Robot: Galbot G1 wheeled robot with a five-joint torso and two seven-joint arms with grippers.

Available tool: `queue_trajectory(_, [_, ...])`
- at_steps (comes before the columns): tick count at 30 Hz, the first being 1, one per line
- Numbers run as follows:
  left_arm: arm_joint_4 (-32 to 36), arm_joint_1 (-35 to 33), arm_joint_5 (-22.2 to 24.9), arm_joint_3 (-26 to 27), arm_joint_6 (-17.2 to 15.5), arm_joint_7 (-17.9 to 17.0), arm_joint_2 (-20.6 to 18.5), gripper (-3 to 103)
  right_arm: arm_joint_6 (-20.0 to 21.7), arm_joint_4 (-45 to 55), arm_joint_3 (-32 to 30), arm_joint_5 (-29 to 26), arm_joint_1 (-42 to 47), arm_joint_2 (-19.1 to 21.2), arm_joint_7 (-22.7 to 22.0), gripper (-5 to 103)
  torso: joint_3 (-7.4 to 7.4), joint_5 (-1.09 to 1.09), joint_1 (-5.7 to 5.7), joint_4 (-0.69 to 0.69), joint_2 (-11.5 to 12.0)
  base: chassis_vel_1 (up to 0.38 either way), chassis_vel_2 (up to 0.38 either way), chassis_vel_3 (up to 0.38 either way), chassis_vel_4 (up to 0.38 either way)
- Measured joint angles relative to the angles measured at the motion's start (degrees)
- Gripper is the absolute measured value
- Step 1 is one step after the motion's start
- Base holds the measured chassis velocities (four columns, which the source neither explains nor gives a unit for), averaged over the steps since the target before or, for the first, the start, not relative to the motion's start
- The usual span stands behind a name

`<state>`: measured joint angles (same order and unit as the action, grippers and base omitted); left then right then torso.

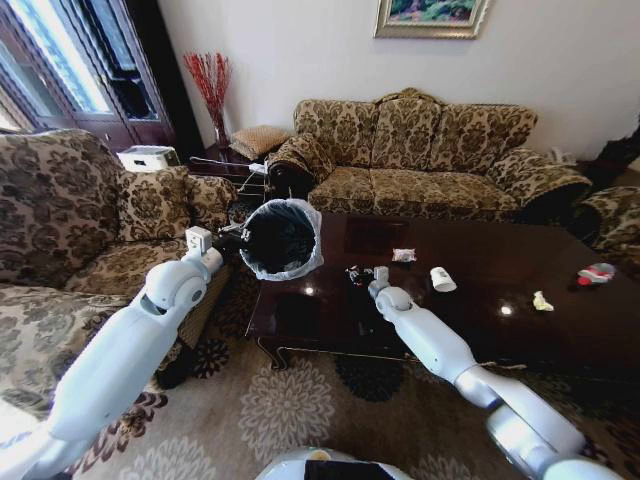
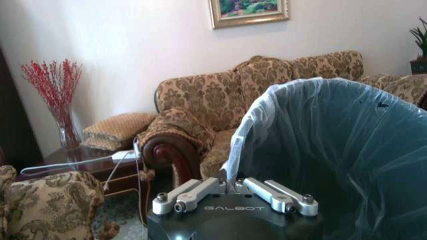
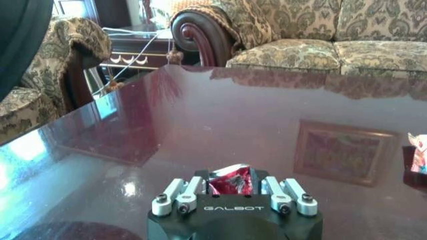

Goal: Move to the front of the table and place the trash on the table into the trash bin.

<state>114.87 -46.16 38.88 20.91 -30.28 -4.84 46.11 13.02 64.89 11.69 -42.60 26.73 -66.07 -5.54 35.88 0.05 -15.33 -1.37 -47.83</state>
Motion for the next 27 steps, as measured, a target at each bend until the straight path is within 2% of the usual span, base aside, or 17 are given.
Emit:
queue_trajectory(1, [0.0, 0.0, 0.0, -0.1, 0.0, 0.0, 0.0, 1, -0.2, 1.7, -0.8, 0.0, 0.0, 0.5, -0.5, 32, 0.01, -0.04, -0.02, 0.04, 0.0, 0.000, 0.000, 0.000, 0.000])
queue_trajectory(3, [0.1, 0.0, 0.0, -0.1, 0.0, 0.0, 0.0, 1, -0.4, 5.4, -1.7, -0.3, 0.0, 1.6, -1.3, 24, 0.00, -0.04, -0.02, 0.05, 0.0, 0.000, 0.000, 0.000, 0.000])
queue_trajectory(9, [0.1, -0.3, 0.0, -0.4, 0.0, 0.0, 0.2, 1, 0.3, 14.0, -2.7, -2.6, 0.1, 5.5, -2.5, 8, -0.04, -0.06, 0.02, 0.00, 0.0, 0.000, 0.000, 0.000, 0.000])
queue_trajectory(16, [0.5, -0.8, 0.0, -0.4, 0.0, 0.0, 0.1, 1, 1.9, 14.7, -1.1, -2.7, 0.8, 6.5, -3.7, -3, -0.03, -0.04, 0.01, 0.02, 0.0, 0.000, 0.000, 0.000, 0.000])
queue_trajectory(17, [0.6, -1.0, 0.0, -0.3, 0.0, 0.0, 0.0, 1, 2.5, 14.8, -0.6, -2.6, 1.7, 6.3, -4.5, 1, -0.03, -0.04, 0.01, 0.03, 0.0, 0.000, 0.000, 0.000, 0.000])
queue_trajectory(19, [0.6, -1.2, 0.0, -0.2, 0.0, 0.0, 0.0, 1, 2.6, 14.9, -0.3, -2.6, 2.3, 6.0, -5.3, 1, -0.03, -0.03, 0.01, 0.02, 0.0, 0.000, 0.000, 0.000, 0.000])
queue_trajectory(22, [0.7, -1.7, 0.0, 0.0, 0.0, 0.0, -0.2, 1, 2.7, 13.5, 0.1, -1.1, 3.9, 4.4, -6.7, 17, -0.04, -0.04, 0.02, -0.01, 0.0, 0.000, 0.000, 0.000, 0.000])
queue_trajectory(23, [0.7, -1.7, 0.0, 0.0, 0.0, 0.0, -0.2, 1, 2.7, 13.5, 0.1, -1.1, 3.9, 4.4, -6.7, 17, -0.04, -0.04, 0.02, -0.01, 0.0, 0.000, 0.000, 0.000, 0.000])
queue_trajectory(25, [0.9, -1.9, 0.0, 0.1, 0.1, 0.2, -0.2, 1, 2.4, 11.8, 0.1, 0.3, 3.9, 3.6, -6.4, 27, -0.04, -0.06, 0.02, 0.01, 0.0, 0.000, 0.000, 0.000, 0.000])
queue_trajectory(26, [0.9, -1.9, 0.0, 0.1, 0.1, 0.2, -0.2, 1, 2.4, 11.8, 0.1, 0.3, 3.9, 3.6, -6.4, 27, -0.04, -0.06, 0.02, 0.01, 0.0, 0.000, 0.000, 0.000, 0.000])
queue_trajectory(27, [1.0, -2.0, 0.0, 0.1, 0.1, 0.2, -0.2, 1, 2.4, 11.3, 0.2, 0.6, 3.7, 3.3, -6.2, 33, -0.04, -0.05, 0.02, 0.02, 0.0, 0.000, 0.000, 0.000, 0.000])
